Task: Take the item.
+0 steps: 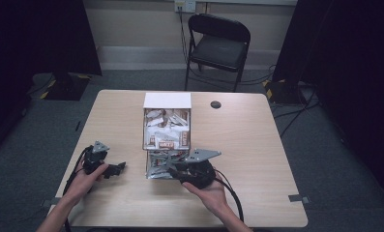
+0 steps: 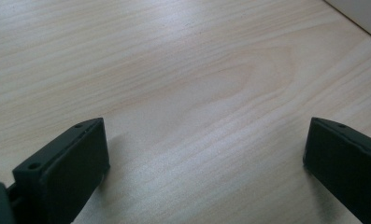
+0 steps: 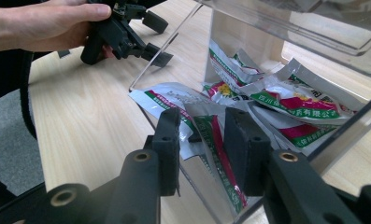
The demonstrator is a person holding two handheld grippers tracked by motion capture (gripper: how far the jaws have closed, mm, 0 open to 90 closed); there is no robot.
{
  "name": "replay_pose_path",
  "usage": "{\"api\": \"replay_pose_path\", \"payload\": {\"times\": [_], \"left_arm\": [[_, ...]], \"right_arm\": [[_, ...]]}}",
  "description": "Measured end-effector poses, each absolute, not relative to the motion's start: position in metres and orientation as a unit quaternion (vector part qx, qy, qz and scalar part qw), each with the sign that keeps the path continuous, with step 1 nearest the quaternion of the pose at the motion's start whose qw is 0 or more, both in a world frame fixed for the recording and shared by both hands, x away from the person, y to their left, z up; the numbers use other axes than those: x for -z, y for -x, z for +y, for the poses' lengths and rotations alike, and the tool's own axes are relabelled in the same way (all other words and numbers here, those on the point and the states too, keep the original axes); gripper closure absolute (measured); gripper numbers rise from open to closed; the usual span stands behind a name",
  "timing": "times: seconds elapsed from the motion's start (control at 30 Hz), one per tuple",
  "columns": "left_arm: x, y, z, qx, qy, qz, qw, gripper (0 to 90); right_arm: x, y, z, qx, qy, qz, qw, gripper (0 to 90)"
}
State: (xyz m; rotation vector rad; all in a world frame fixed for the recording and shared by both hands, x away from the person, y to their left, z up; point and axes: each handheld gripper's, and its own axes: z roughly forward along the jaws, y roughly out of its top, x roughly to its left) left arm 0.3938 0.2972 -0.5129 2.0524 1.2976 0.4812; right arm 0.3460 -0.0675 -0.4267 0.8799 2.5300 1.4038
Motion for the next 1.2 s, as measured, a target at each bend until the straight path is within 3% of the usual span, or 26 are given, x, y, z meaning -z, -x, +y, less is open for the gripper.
{"api": "replay_pose_path", "payload": {"times": [0.6, 1.2], "left_arm": [[0.513, -0.394, 0.297, -0.184, -0.784, 0.495, 0.327, 0.0], [0.513, -0.394, 0.297, -0.184, -0.783, 0.495, 0.327, 0.0]], "right_arm": [[0.439, -0.354, -0.061, -0.447, -0.295, 0.842, 0.064, 69.8], [0.446, -0.357, -0.060, -0.437, -0.296, 0.847, 0.065, 86.3]]}}
